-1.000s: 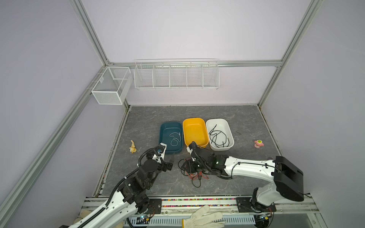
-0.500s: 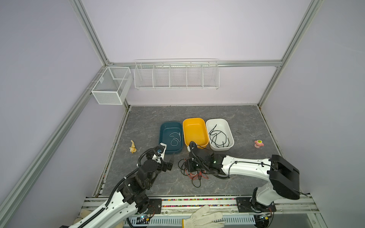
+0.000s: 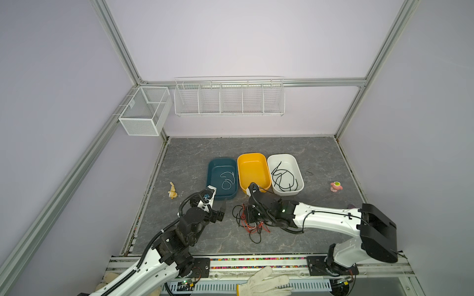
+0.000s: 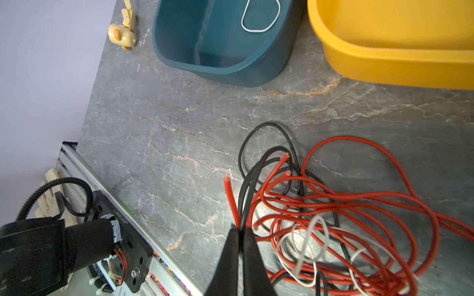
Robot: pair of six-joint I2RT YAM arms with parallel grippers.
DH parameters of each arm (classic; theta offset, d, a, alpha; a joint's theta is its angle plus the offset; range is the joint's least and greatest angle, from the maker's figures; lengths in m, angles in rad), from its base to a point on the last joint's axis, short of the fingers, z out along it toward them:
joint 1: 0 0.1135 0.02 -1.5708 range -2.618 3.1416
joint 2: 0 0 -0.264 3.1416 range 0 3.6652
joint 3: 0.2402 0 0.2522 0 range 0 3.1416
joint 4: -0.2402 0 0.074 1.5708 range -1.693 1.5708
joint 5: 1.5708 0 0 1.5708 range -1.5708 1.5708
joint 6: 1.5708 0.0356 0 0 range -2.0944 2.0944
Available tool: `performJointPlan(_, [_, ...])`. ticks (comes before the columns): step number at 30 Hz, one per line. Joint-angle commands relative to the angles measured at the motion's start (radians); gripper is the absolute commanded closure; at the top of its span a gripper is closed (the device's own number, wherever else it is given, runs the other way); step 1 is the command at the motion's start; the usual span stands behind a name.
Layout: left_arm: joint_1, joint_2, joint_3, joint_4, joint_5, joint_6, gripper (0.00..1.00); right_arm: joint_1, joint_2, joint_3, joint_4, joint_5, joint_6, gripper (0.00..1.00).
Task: Untangle the cables
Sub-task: 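Grasp a black cable in the pile with the right gripper, then lift the black cable with the right gripper toward the white tub while the left shifts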
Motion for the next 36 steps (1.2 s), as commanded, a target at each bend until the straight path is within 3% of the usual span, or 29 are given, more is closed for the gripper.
performJointPlan(1, [0.006,-0.012,-0.016,0.007,0.001,0.013,0.01,0.013,-0.061,-0.008,-0.050,0.030,-0.014,0.93])
performJointPlan(28, [0.006,-0.010,-0.017,0.008,0.009,0.016,0.01,0.050,-0.355,0.156,-0.290,0.085,-0.239,0.93])
performJointPlan(36, [0.004,-0.008,-0.019,0.000,0.103,0.062,0.01,0.050,-0.404,0.160,-0.355,0.145,-0.245,0.93])
